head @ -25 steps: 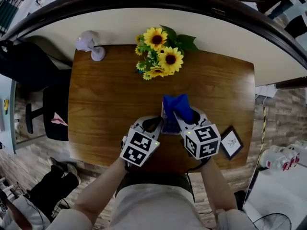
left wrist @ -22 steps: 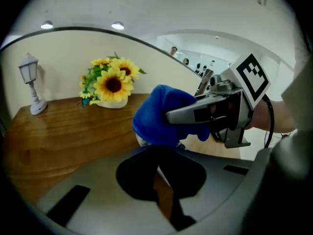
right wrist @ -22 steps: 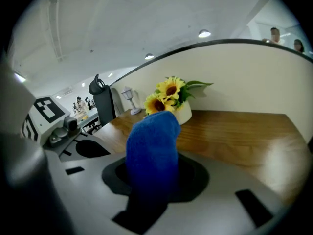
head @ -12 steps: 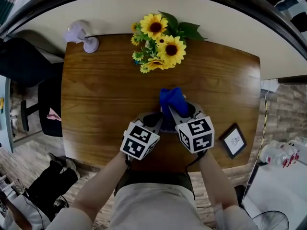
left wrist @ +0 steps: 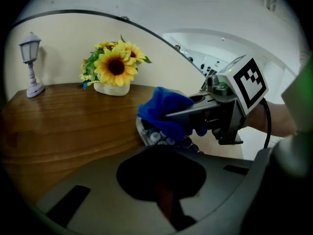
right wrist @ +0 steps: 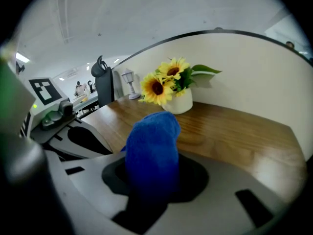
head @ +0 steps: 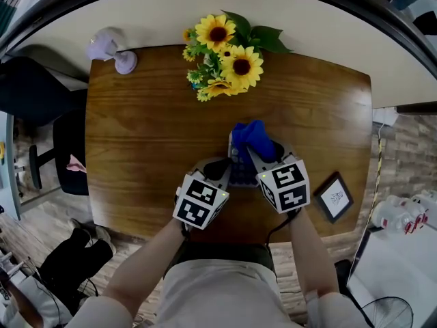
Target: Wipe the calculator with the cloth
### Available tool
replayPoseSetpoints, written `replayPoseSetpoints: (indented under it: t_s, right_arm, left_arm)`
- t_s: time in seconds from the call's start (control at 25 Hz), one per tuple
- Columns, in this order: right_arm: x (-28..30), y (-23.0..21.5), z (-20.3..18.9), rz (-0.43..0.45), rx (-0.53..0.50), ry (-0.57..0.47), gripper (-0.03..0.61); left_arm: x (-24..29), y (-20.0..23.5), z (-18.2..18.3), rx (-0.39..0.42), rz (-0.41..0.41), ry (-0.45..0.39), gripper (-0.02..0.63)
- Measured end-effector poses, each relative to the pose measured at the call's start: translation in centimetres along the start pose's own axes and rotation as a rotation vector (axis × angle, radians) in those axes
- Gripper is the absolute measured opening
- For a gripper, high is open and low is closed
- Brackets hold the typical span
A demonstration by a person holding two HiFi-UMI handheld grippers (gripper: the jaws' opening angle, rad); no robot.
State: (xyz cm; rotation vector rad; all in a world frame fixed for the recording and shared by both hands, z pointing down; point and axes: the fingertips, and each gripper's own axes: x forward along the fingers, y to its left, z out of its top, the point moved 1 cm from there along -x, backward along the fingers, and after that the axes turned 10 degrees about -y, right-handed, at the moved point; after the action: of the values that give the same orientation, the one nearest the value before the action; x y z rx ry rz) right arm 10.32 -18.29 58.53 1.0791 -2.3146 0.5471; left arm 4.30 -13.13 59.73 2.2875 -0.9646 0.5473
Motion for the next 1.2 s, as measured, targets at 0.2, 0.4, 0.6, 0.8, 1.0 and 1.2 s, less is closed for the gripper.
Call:
replayPoseSetpoints:
  t_s: [0.2,0.4,0.6,0.8,1.0,1.2]
  right_arm:
    - [-2.2,-2.8,-1.5,-0.099,0.005,0.037,0.127]
    - [-5.0,-6.6,-5.0,-0.226,0.068,0.124,0.123]
    - [-5.7,-4.5,-2.5,-0.154,0.133,0.021,0.123]
    - [-3.5,1.1,2.2,0.029,0.144,-0.098,0.123]
    - [-0.6,4.7,1.9,0.136,0.150,-0.084,0.124]
    - [-0.3,4.7,-0.2,0.122,0.155,-0.030,0.123]
  left_arm:
    - [0.0,0.1,0.0,0.002,0.006,0.007,0.003]
    - [0.0,0.1,-0.1,-0.018,0.000,0.005,0.003]
    - [0.0,0.2,-0.1,-0.053,-0.021,-0.019,0.003]
    - [0.0,0.1,-0.1,-0.053,-0.041,-0.042,0.003]
    - [-0.1,0.1,-0.1,-0.048,-0.034,-0.057,0.003]
    - [0.0,0.2,-0.1,-0.031,-0.033,-0.052,0.003]
